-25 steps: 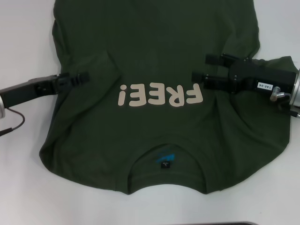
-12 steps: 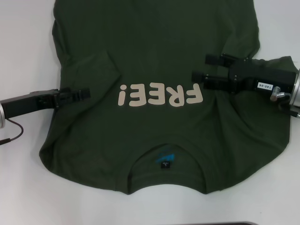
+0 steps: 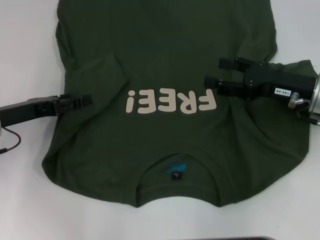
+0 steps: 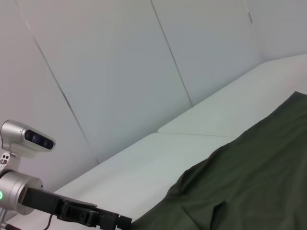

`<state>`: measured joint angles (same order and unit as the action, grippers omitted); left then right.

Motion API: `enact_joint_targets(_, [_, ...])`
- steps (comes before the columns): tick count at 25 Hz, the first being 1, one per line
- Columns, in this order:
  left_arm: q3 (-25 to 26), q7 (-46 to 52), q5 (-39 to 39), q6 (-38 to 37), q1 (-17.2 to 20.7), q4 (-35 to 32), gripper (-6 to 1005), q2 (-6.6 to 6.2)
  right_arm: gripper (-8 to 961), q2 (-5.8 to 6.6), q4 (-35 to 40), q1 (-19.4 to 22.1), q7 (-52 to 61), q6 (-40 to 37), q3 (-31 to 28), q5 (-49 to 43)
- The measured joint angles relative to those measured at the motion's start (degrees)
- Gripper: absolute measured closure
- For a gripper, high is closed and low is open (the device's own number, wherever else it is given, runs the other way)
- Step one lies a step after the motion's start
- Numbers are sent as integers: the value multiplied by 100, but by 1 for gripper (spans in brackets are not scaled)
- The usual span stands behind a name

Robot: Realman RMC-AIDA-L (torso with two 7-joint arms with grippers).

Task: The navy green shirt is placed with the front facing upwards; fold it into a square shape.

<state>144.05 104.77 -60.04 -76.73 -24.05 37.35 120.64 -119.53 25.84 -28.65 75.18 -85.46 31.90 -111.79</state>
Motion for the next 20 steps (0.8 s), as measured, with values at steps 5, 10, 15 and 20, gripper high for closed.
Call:
enact_joint_targets(5, [-33, 0, 21, -25, 3, -7, 123, -1, 24, 0, 0, 4, -4, 16, 0, 0])
enact_joint_targets(10, [-46, 37, 73, -110, -25, -9, 123, 1, 24, 0, 0, 8, -10, 20, 0, 0])
enact_joint_targets(15, [-170, 60, 89, -146, -49, -4, 123, 7, 24, 0, 0, 9, -12, 10, 0, 0])
enact_joint_targets(20, [-191, 61, 89, -148, -57, -1, 124, 21, 24, 0, 0, 9, -12, -4, 0, 0])
